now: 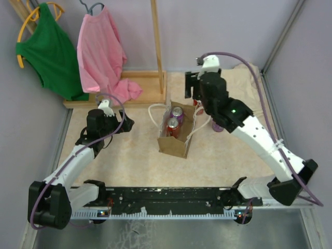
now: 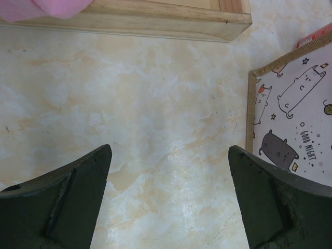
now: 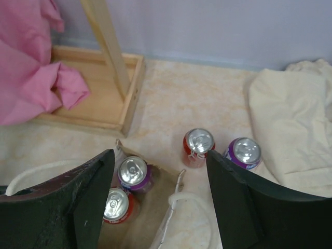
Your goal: Take the beverage out of the canvas bag
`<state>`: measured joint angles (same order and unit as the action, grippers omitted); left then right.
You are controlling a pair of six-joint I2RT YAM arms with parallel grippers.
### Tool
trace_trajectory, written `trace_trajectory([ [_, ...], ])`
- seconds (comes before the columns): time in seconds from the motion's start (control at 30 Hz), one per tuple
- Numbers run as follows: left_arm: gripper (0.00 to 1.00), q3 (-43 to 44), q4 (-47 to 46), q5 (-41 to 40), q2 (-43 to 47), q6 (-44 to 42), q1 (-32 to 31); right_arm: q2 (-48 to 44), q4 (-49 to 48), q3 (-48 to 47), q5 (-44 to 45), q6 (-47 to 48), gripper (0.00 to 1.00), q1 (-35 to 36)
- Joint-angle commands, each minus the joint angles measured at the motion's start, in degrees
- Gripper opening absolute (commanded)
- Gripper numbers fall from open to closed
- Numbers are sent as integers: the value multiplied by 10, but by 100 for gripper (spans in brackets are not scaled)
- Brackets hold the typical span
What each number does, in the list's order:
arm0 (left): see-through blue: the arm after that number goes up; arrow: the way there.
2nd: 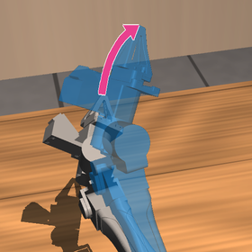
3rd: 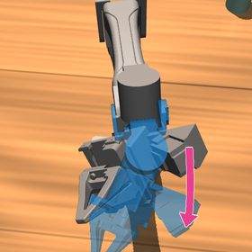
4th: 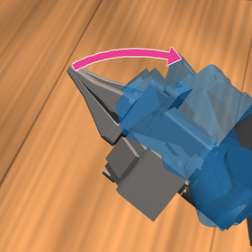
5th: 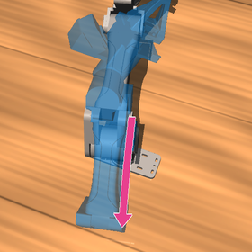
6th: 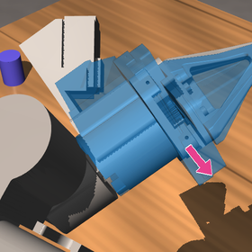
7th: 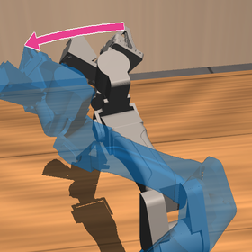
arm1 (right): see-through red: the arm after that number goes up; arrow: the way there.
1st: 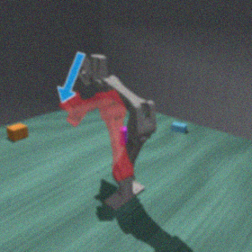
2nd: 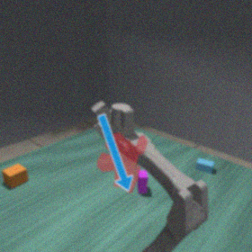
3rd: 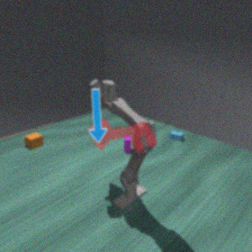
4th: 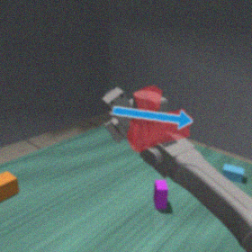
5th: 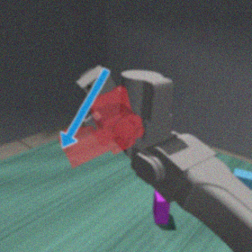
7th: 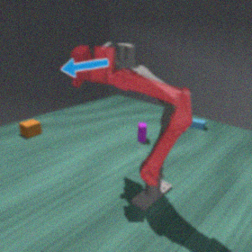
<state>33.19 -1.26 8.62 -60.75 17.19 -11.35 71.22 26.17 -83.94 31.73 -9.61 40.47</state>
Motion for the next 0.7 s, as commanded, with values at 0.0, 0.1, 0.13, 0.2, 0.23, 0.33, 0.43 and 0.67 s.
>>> trace_trajectory([
  [0.0, 100, 1, -9, 6, 15, 7, -6, 60, 4, -11, -15, -12, 71, 17],
  [0.1, 100, -2, -8, 6, 22, 7, -6, 85, -7, 6, -50, -40, 71, 18],
  [0.13, 100, -3, -7, 4, 23, 7, -6, 92, -9, 11, -61, -49, 71, 18],
  [0.2, 100, -4, -6, 4, 24, 6, -7, 104, -16, 24, -78, -61, 70, 18],
  [0.23, 100, -4, -6, 5, 25, 6, -7, 111, -20, 30, -86, -65, 69, 18],
  [0.33, 100, -4, -6, 7, 22, 6, -7, 133, -24, 40, -105, -77, 67, 18],
  [0.43, 100, -3, -7, 8, 22, 8, -8, 155, -29, 47, -120, -86, 66, 18],
  [0.67, 100, -2, -9, 11, 20, 6, -8, 208, -35, 52, -137, -106, 64, 19],
])
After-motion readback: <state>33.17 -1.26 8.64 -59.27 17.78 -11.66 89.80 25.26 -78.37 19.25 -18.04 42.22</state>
